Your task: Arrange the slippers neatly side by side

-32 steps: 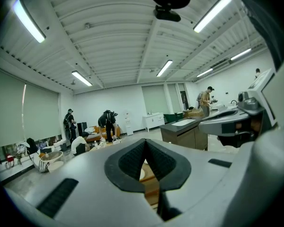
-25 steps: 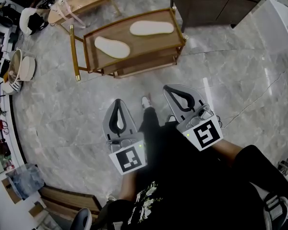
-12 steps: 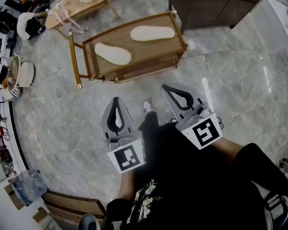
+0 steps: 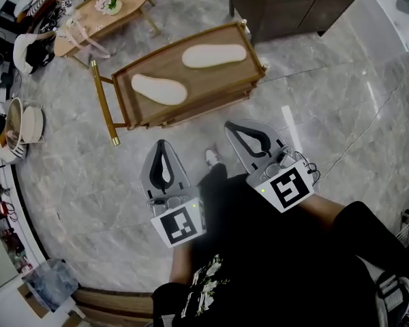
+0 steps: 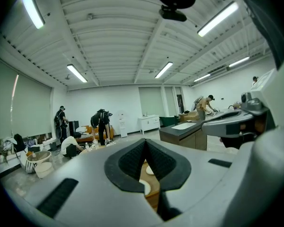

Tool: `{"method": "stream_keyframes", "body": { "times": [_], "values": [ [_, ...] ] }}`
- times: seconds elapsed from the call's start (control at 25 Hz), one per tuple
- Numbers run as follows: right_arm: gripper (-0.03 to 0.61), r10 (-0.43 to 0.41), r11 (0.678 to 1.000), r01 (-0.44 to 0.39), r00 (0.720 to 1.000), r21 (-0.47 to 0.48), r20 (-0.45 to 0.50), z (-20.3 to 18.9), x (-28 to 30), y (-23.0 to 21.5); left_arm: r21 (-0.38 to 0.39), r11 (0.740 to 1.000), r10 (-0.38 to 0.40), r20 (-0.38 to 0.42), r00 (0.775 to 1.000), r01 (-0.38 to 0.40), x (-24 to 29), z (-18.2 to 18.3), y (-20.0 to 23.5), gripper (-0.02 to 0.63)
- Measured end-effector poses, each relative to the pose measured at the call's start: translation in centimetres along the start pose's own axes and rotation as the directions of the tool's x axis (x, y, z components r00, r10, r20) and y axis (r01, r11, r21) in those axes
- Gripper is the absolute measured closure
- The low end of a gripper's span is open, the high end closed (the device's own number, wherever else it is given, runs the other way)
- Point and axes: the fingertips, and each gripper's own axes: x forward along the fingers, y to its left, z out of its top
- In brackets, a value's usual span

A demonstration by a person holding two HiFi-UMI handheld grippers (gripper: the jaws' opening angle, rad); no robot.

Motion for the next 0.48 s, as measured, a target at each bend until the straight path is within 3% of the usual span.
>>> {"method": "stream_keyframes", "body": {
  "times": [0.48],
  "values": [
    [0.580, -0.057, 0.998, 0.057, 0.998, 0.002, -0.019, 0.2, 3.5, -0.6, 0.000, 0.998, -0.067, 0.008, 0.998, 0.067, 3.8, 0.1, 2.2, 0.612]
  ]
}}
